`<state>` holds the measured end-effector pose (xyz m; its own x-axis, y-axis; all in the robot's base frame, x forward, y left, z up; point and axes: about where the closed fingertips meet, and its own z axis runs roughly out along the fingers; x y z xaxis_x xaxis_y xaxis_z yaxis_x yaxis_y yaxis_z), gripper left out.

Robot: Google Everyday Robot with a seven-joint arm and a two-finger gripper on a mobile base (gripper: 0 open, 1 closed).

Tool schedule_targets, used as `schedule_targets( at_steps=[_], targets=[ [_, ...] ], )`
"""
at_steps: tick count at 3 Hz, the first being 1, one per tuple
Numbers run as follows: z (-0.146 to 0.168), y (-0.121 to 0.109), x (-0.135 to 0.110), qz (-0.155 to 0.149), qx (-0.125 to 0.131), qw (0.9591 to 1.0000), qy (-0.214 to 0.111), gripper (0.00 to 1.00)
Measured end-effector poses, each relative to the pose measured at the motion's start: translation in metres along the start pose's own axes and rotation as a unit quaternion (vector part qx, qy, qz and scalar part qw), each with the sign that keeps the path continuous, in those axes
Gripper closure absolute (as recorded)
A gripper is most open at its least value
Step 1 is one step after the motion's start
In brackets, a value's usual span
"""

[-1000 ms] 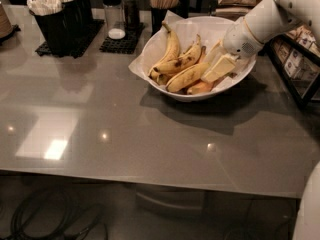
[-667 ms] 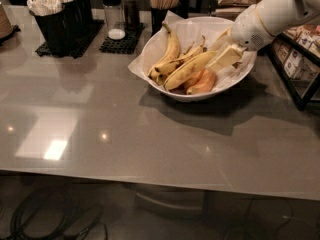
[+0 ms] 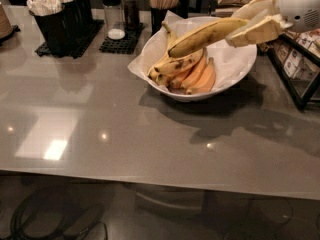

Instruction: Pick banana from white bowl

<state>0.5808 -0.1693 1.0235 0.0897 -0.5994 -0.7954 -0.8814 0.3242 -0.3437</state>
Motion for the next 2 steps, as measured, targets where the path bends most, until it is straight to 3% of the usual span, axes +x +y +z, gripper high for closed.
schedule_targets(
  at_steps=[1,2],
  targets=[
    [-0.019,0.038,-0.032,0.044,0.026,0.9955,-0.080,1.00],
    [-0.026,0.071,-0.019,0.122,0.051,0.9824,-0.131,1.00]
  ],
)
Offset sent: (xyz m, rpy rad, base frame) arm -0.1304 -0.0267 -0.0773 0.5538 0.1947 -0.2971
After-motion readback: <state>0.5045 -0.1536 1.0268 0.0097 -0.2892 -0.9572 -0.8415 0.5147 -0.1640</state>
